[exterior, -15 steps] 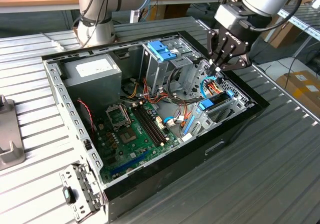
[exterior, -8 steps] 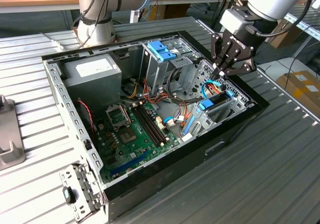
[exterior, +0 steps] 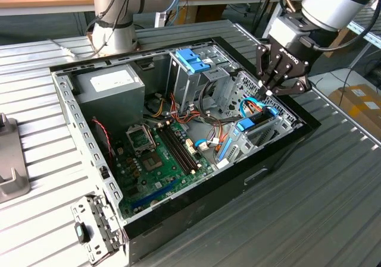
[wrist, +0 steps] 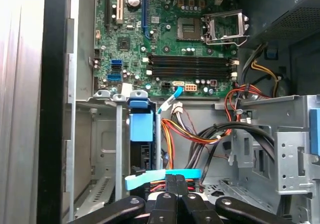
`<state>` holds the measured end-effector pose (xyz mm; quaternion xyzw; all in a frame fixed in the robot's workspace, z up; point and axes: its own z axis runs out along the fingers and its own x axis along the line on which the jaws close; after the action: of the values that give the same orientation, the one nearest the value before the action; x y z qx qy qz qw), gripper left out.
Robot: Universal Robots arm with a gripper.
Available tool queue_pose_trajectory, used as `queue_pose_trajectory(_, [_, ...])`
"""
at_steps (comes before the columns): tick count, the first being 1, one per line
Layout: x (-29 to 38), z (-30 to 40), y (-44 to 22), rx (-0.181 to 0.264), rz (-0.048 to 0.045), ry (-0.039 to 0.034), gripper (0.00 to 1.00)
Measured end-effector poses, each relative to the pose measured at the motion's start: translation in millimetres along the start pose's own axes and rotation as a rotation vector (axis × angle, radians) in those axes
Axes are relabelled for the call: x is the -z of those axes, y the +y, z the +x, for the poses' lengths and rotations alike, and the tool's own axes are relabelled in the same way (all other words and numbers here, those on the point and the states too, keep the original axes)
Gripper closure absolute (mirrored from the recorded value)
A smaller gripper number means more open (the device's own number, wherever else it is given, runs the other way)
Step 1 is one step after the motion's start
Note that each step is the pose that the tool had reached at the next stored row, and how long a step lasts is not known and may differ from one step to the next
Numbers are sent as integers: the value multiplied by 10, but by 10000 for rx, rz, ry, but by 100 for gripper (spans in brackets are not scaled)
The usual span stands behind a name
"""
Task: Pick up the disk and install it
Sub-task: 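Insert the second disk wire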
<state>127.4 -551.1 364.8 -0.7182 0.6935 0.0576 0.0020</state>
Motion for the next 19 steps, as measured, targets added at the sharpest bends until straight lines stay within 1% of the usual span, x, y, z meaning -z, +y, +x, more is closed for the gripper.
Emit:
queue_pose_trajectory(4, [4,51,2,-1,0,1,89])
queue_pose_trajectory(12, [5,53,2,0,0,0,89])
queue_pose_trajectory(13, [4,53,2,0,0,0,83])
queue_pose_trajectory(14, [5,54,2,0,0,1,71])
queue_pose_trajectory(16, [5,54,2,0,0,1,58])
queue_pose_trajectory(19, [5,57,2,0,0,1,58])
